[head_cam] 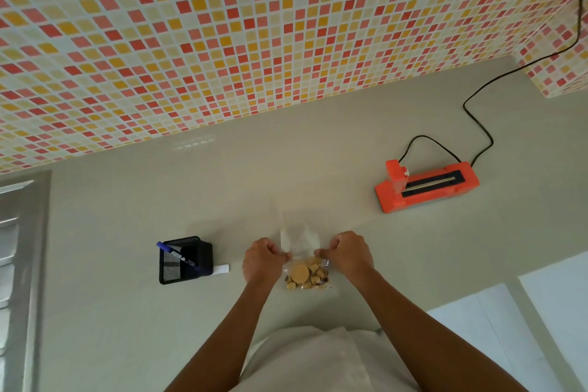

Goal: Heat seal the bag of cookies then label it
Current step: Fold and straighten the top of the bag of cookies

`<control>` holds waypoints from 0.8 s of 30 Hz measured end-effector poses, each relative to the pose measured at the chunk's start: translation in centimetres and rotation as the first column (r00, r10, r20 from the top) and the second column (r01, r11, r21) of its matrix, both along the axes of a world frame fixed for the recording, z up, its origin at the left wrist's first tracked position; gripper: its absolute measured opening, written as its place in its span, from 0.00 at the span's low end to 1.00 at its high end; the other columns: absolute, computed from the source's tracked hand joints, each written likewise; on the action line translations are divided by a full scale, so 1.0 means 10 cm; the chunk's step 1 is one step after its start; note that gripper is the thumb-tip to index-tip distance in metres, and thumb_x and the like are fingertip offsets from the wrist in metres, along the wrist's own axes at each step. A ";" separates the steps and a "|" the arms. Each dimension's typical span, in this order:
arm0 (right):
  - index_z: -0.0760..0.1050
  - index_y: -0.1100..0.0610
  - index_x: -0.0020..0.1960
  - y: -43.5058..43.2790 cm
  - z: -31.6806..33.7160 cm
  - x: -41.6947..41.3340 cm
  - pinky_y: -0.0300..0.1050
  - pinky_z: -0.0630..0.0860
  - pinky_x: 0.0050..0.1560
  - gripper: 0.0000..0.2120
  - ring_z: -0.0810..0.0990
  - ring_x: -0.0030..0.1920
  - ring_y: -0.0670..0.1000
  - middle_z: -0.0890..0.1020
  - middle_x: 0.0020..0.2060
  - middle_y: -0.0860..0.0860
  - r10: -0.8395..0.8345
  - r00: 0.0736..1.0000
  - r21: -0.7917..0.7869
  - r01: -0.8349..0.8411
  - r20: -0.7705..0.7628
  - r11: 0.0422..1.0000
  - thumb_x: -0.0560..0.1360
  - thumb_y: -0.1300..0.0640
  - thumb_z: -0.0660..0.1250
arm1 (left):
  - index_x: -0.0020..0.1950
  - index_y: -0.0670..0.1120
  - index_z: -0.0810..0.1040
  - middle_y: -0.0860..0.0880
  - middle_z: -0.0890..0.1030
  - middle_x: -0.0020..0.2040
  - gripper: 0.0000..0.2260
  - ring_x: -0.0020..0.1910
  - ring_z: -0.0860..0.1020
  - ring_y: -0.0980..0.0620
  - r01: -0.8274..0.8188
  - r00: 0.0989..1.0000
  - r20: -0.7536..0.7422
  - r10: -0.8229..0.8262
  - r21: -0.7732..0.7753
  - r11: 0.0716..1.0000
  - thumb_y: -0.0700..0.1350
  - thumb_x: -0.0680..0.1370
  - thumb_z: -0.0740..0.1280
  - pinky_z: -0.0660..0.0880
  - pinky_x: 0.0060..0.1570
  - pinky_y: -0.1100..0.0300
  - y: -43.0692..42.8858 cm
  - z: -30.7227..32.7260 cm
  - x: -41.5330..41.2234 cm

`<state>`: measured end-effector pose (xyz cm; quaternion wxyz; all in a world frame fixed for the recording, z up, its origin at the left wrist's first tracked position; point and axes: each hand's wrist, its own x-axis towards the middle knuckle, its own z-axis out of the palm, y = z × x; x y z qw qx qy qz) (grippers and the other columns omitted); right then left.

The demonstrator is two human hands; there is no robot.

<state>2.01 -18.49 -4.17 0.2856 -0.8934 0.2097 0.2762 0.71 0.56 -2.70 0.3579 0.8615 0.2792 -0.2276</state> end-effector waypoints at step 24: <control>0.84 0.67 0.49 0.15 -0.09 0.10 0.39 0.82 0.51 0.14 0.87 0.46 0.52 0.87 0.43 0.57 -0.016 1.000 0.720 -0.002 0.019 0.694 0.75 0.75 0.61 | 0.42 0.47 0.71 0.49 0.79 0.38 0.18 0.37 0.78 0.47 0.129 0.991 0.020 -0.131 0.083 0.988 0.52 0.67 0.78 0.75 0.38 0.54 0.05 -0.13 0.06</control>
